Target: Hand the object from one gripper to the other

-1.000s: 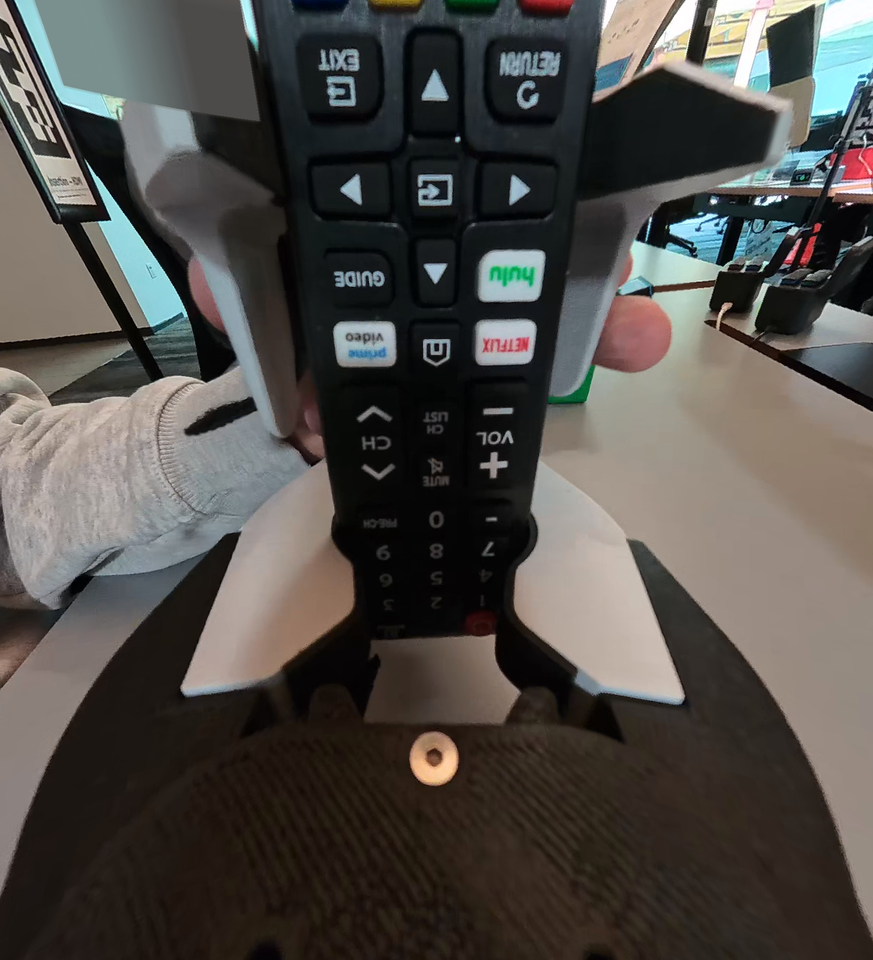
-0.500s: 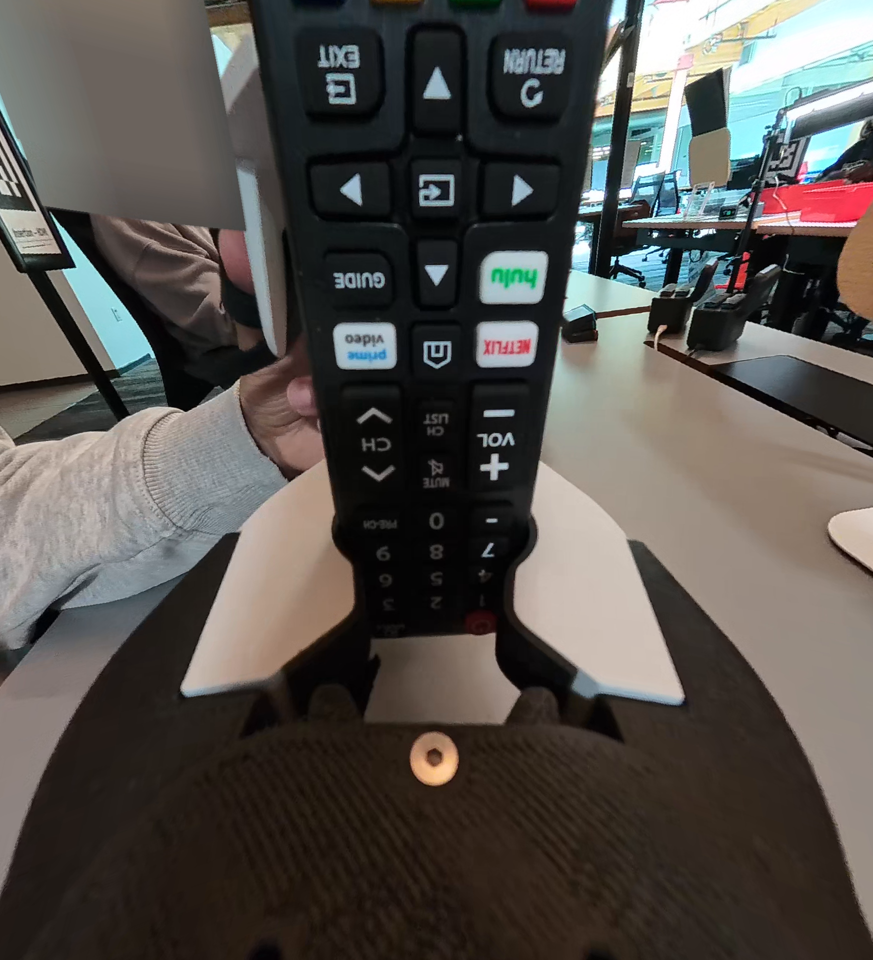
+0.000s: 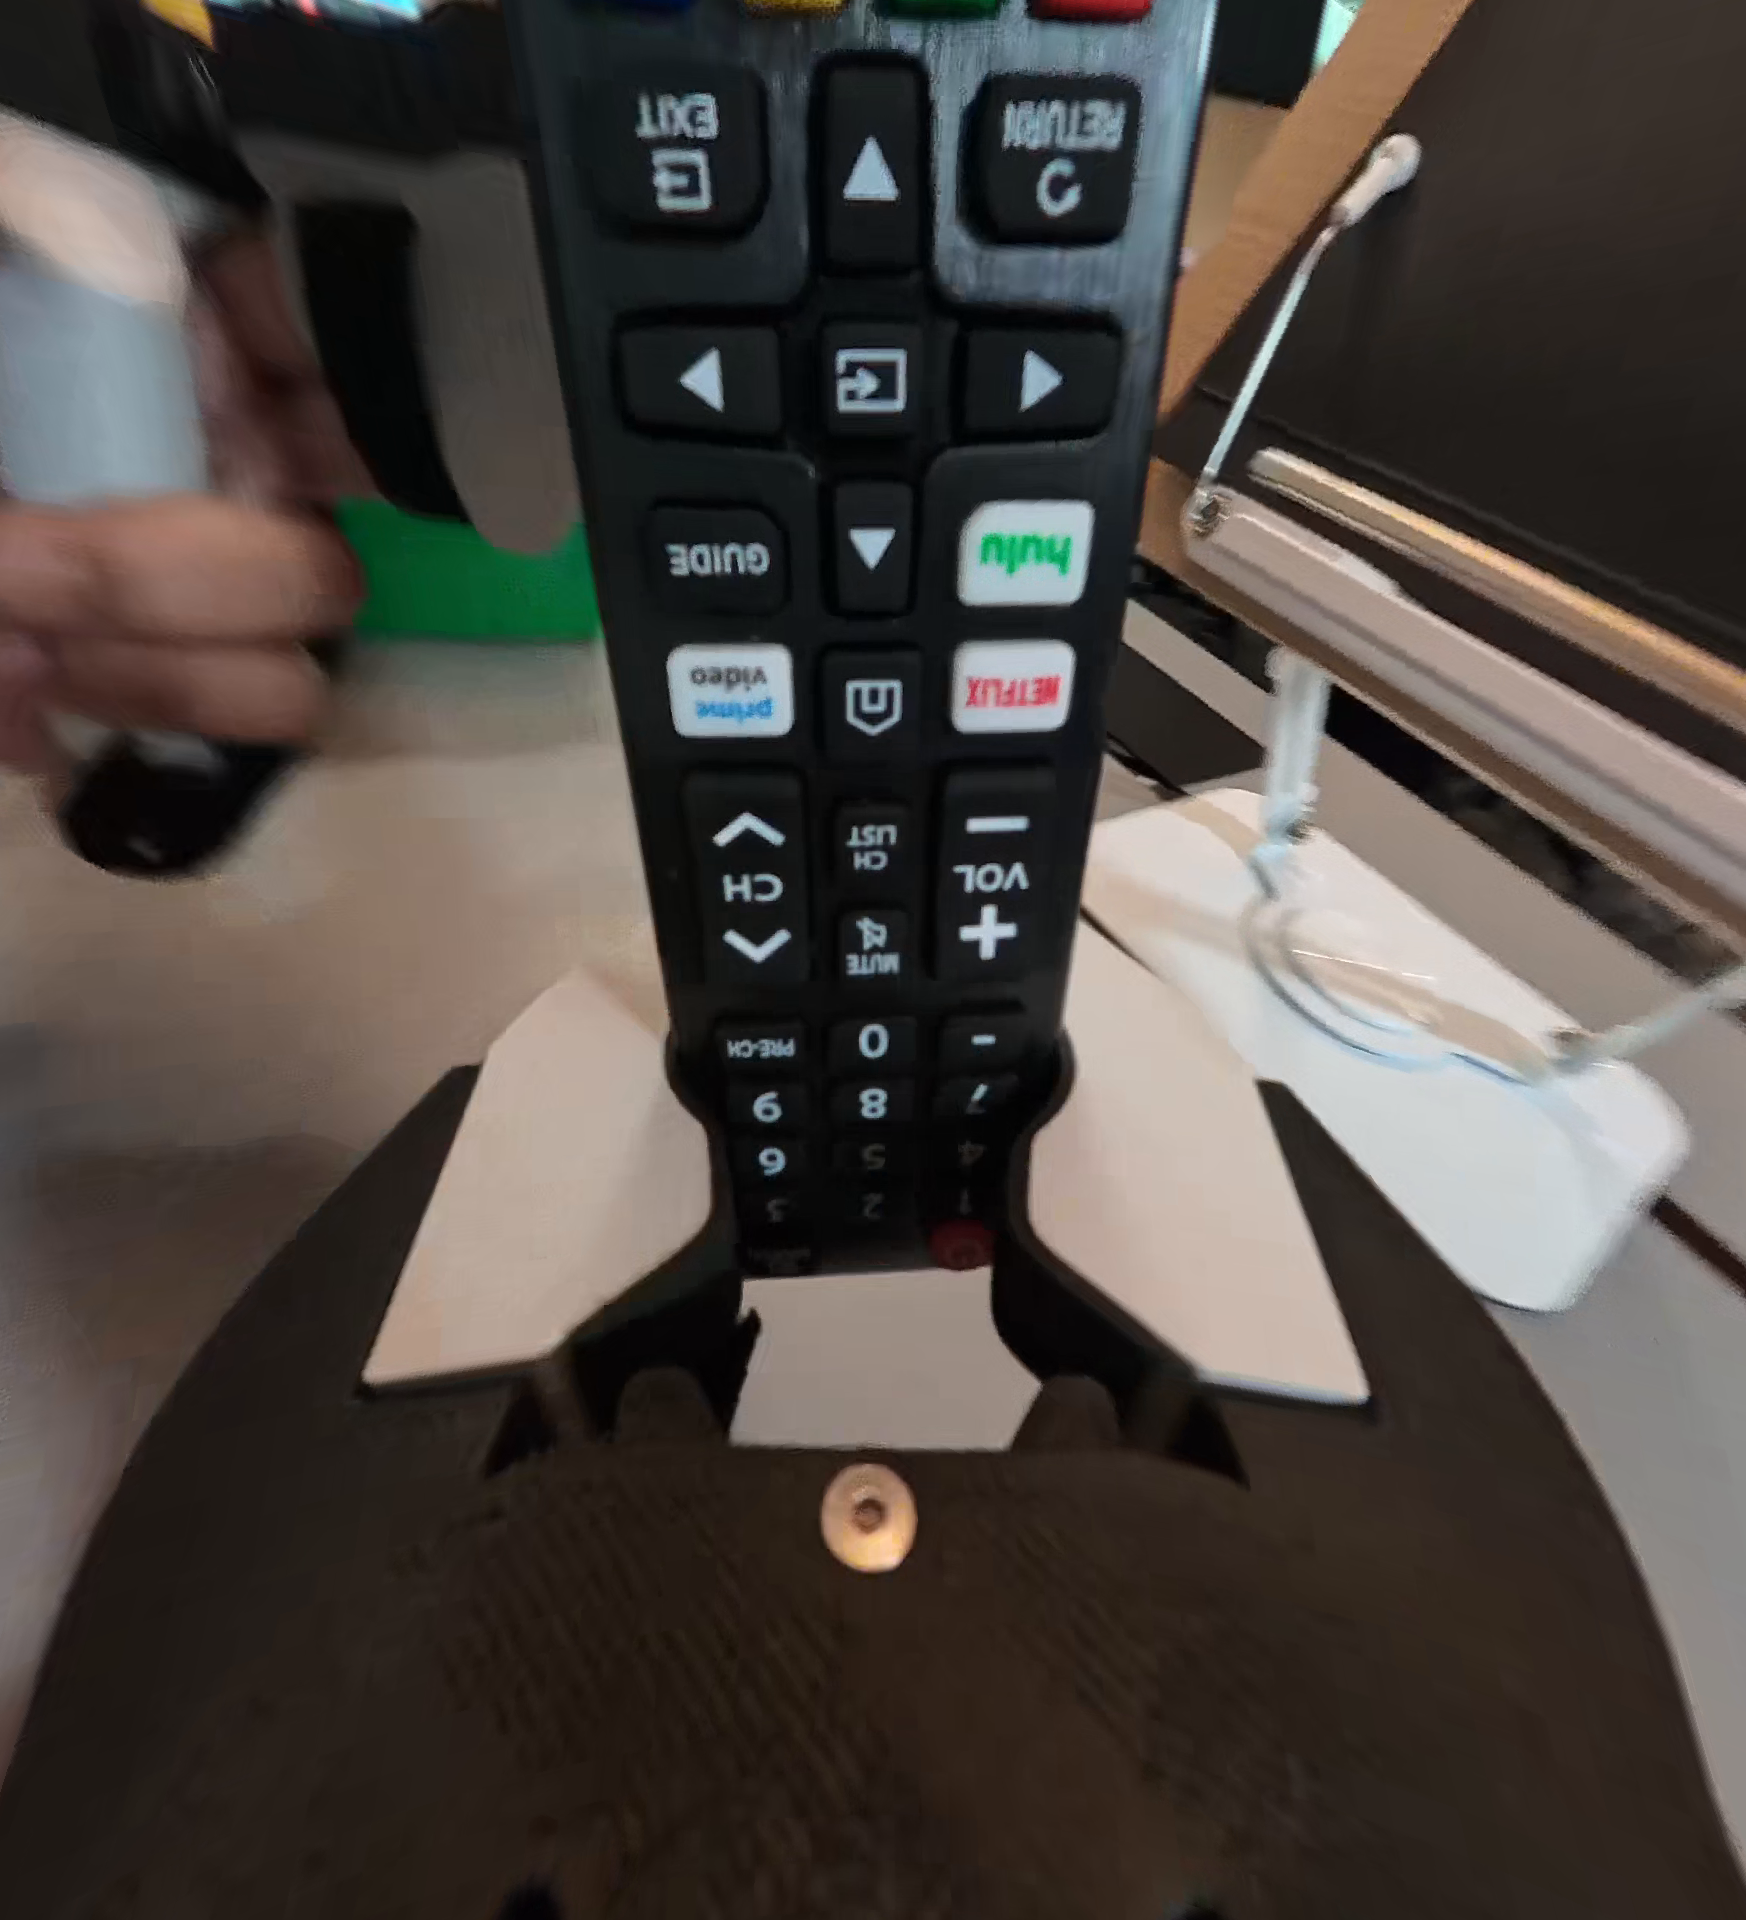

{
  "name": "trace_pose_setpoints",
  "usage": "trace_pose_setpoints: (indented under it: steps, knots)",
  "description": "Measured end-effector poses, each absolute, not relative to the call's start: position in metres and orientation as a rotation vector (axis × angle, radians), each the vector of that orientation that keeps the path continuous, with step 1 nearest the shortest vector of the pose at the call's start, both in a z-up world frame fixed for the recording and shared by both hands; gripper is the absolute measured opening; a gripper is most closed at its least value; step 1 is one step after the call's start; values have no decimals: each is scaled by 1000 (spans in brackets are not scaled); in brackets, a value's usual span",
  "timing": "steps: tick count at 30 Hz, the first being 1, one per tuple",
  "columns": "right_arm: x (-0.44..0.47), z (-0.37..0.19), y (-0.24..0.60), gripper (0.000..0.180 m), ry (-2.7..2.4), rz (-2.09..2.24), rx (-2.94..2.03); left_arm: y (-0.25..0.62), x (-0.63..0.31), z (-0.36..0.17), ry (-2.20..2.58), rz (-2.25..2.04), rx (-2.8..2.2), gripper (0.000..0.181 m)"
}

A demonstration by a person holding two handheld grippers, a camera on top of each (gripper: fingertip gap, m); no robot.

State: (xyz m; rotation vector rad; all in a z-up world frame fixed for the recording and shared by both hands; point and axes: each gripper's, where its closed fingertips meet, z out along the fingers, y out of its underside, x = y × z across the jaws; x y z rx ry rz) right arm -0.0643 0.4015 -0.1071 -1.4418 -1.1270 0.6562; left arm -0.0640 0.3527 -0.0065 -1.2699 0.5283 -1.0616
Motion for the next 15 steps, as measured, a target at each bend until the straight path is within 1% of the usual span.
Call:
trace_pose_setpoints:
  steps: [4,8,12,15]
  knots:
    - [-36,-117,430,59,-1275,219,-1396,368,-87,-13,380,-1168,-1363,64]
    - [-8,-127,451,60,-1440,-215,-1323,371,-97,-30,391,-1209,-1486,63]
    - [1,-143,458,60,-1542,-377,-1317,370,-92,-48,494,-1120,-1606,63]
    - [2,-148,458,60,-1580,-441,-1293,371,-79,-74,599,-1012,-1741,67]
